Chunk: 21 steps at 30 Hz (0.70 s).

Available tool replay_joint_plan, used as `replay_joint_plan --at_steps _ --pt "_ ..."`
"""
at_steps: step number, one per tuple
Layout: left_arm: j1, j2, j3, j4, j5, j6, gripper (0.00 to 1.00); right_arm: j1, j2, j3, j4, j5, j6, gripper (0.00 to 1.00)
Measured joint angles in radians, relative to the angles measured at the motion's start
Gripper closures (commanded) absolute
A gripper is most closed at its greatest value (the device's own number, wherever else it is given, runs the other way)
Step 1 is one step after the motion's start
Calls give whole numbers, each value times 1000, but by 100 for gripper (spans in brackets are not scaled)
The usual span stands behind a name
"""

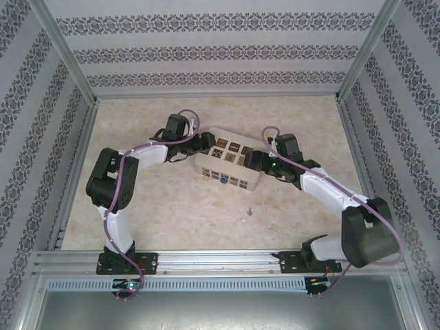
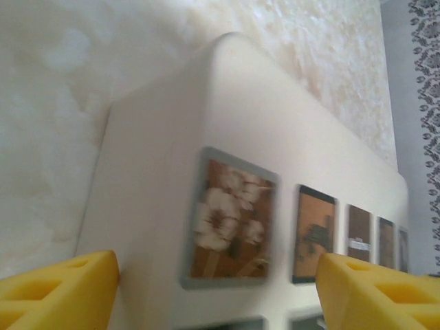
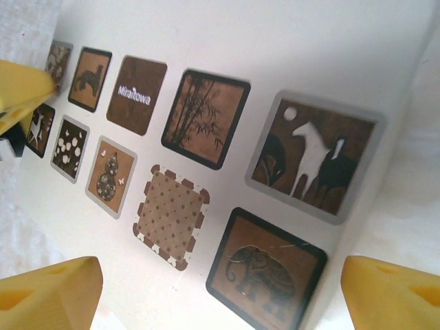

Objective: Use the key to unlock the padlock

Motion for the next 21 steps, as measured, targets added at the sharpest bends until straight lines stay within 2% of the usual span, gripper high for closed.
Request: replay_joint_plan --at_steps 4,10,16,21 --pt "2 -91 0 -52 -25 37 22 -6 -111 1 -103 64 -79 12" --pt "2 -246 -45 -76 -77 74 22 4 -259 2 -296 86 -165 26" --pt "2 -411 -208 -76 -154 85 22 93 -349 -33 -427 59 -175 41" --pt "2 -487 -307 -69 -234 85 21 177 -332 -133 -455 30 -150 50"
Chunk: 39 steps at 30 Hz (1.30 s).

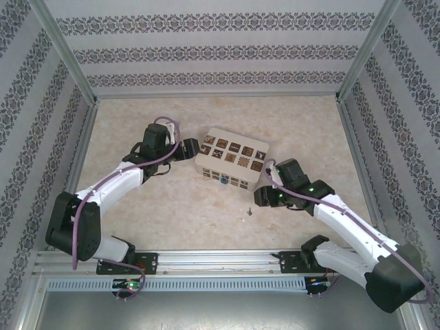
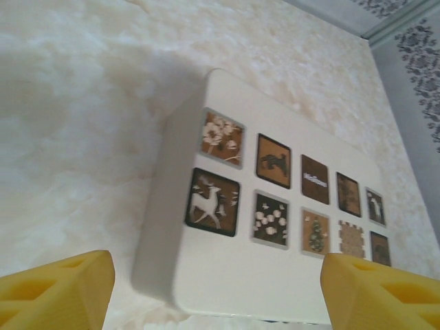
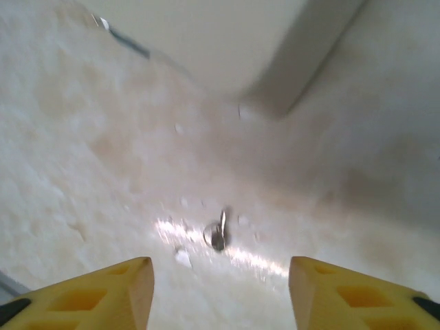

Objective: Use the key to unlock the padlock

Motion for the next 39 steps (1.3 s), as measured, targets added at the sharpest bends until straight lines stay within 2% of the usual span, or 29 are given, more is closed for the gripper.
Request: replay_joint_plan --at_steps 6,9,21,31,39 --pt "0 -18 -21 24 -52 -3 21 92 74 -40 22 6 13 59" --pt "0 -28 -33 39 -64 -3 21 107 104 -72 75 9 32 64" --pt "0 -111 -84 44 -116 1 18 160 232 -121 209 46 83 67" --pt "7 -111 -84 39 -127 24 16 167 315 -77 190 85 114 74" --pt "7 -111 -84 36 -127 27 16 173 321 -63 174 90 121 74"
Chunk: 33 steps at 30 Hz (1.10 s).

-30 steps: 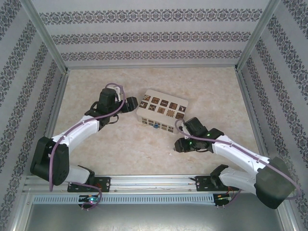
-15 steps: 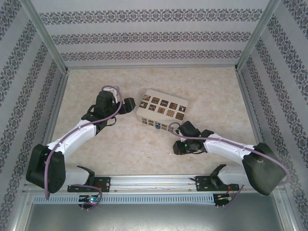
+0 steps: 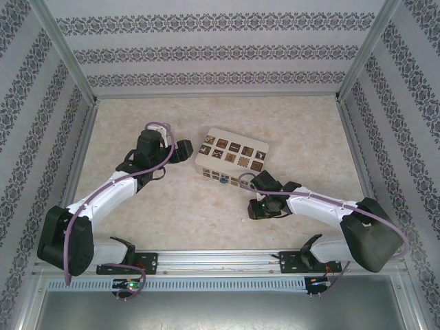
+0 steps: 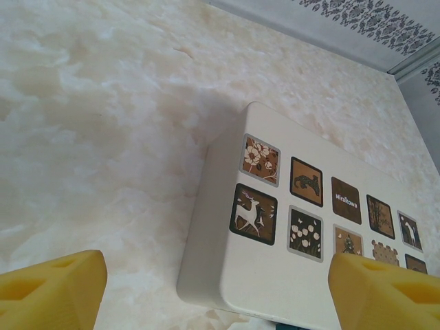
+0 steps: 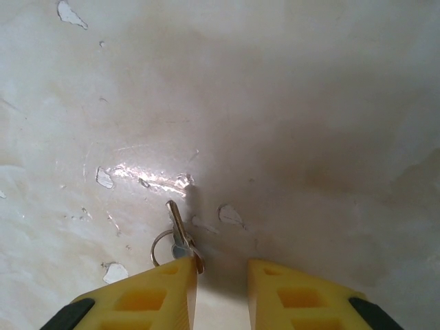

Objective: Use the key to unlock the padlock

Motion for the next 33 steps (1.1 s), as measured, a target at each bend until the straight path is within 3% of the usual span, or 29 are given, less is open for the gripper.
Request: replay_joint_plan --at_steps 33 --pt "13 1 0 0 -19 0 15 7 13 20 92 23 18 74"
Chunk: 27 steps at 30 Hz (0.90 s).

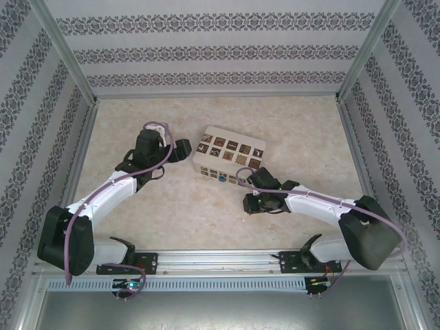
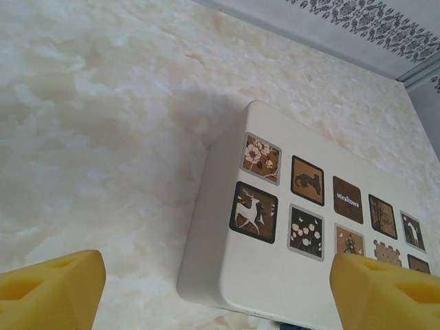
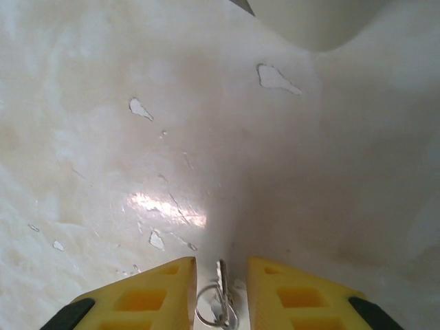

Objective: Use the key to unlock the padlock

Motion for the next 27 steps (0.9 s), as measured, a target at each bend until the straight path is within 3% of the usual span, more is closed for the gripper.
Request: replay_joint_plan --at_steps 13,27 --pt "0 4 0 0 0 0 14 47 -50 -18 -48 31 1 75" --pt "0 8 0 0 0 0 13 77 16 -11 -47 56 1 76"
